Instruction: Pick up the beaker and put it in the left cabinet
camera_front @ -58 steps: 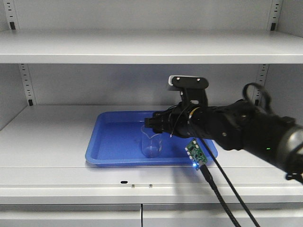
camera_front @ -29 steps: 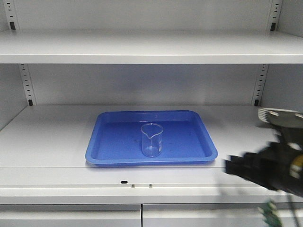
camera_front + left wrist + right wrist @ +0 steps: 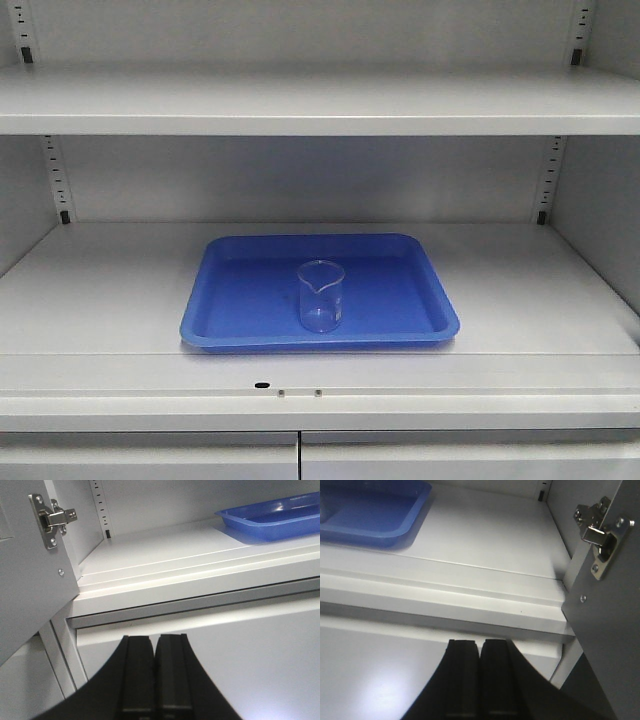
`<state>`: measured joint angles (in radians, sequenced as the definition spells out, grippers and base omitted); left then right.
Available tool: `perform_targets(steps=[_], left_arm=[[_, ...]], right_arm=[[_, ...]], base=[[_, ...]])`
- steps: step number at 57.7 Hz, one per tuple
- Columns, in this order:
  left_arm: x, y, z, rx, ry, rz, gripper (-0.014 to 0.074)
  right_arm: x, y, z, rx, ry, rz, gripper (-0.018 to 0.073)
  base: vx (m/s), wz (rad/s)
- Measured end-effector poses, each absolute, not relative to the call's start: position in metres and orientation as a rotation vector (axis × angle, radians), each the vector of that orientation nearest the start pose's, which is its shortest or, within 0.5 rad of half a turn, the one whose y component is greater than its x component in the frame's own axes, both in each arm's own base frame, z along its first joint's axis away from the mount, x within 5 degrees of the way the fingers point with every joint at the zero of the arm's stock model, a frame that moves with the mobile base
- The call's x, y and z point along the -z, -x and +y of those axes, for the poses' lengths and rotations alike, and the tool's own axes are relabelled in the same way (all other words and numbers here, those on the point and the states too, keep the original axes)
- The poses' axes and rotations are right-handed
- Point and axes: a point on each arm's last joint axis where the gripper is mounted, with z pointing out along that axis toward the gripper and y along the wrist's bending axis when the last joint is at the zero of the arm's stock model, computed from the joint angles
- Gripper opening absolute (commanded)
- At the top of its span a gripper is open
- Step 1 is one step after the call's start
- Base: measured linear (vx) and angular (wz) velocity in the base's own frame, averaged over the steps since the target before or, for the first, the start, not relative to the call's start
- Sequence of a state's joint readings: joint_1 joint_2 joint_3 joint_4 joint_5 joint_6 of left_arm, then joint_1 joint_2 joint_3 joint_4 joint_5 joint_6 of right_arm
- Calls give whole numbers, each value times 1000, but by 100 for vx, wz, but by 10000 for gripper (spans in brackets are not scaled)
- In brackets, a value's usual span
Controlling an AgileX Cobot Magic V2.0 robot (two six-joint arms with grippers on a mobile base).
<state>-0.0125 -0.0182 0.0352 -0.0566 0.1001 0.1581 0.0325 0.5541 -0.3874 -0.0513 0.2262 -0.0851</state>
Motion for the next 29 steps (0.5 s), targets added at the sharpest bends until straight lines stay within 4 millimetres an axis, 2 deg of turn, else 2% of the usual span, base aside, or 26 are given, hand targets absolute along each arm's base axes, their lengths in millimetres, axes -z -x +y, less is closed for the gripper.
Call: perform_targets(steps=[15, 29], left_arm=[[-193, -56, -1, -65, -96, 1598, -6], [-193, -56, -1, -65, -96, 1598, -6]], right_arm=[[-224, -78, 1, 82, 145, 1833, -8], [-184, -62, 1, 6, 45, 1820, -8]], base=[[0, 0], [0, 0]])
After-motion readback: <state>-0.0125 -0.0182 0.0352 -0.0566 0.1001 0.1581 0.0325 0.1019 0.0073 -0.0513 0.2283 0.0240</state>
